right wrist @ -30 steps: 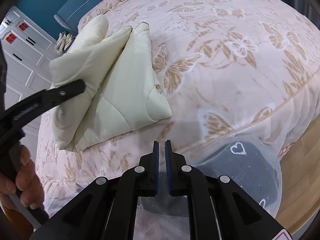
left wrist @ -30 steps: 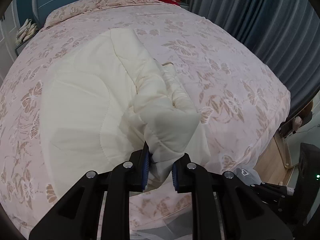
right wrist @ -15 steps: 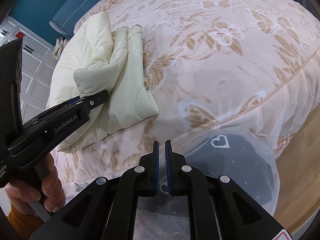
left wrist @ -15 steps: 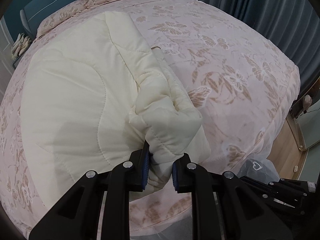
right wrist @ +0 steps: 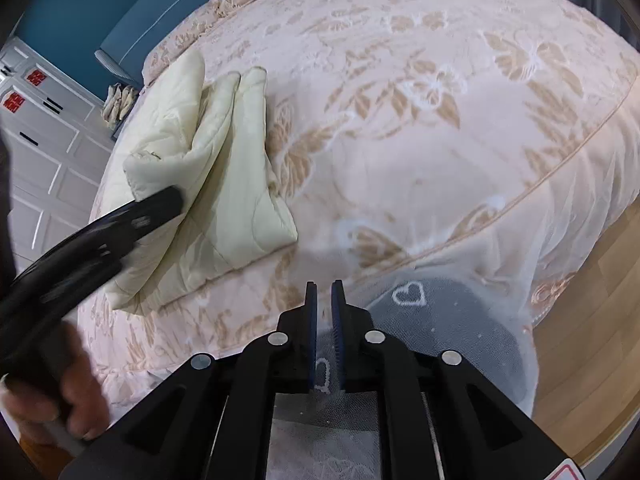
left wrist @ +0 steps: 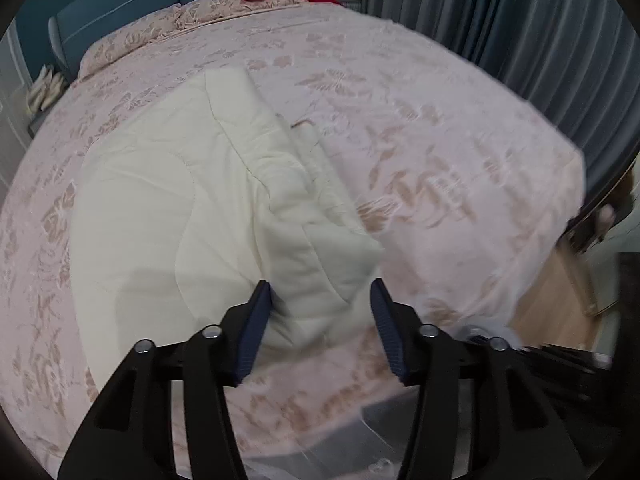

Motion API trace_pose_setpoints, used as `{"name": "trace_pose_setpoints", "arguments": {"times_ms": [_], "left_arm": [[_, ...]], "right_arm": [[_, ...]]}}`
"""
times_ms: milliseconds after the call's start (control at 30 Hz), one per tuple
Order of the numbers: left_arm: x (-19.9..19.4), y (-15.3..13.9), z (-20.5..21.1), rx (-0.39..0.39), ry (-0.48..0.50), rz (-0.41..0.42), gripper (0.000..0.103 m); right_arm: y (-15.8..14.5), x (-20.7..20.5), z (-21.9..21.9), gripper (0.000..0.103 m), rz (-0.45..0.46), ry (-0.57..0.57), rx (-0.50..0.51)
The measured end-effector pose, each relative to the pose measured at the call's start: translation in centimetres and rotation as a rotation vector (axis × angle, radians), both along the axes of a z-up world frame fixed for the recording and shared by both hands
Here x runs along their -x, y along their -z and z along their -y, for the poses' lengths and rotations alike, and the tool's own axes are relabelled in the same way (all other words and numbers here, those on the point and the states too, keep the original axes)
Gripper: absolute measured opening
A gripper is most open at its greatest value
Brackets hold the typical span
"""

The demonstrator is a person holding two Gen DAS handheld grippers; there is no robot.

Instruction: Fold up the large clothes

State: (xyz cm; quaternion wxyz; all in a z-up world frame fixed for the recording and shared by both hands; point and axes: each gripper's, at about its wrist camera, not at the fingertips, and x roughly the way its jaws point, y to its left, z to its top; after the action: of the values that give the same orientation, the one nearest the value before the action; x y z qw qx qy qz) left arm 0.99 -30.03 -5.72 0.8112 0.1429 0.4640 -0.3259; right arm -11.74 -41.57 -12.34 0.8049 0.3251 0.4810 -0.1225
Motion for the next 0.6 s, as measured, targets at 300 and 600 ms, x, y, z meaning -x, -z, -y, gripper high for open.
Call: {"name": "trace_pose_setpoints", "arguments": {"times_ms": [300,600], "left_arm": [[-0.1,-2.9,-8.9,0.027,-0.118,0.014,0.079],[-1.3,2.7,-15.8,-0.088,-0.244,-0.092,0.080]], "right_arm": [[-6.4,-3.8,0.4,0.045,0.110,-0.057,0.071],[-9.6,-10.4,-0.6,0.050,0.155,-0.130,0.008]]}}
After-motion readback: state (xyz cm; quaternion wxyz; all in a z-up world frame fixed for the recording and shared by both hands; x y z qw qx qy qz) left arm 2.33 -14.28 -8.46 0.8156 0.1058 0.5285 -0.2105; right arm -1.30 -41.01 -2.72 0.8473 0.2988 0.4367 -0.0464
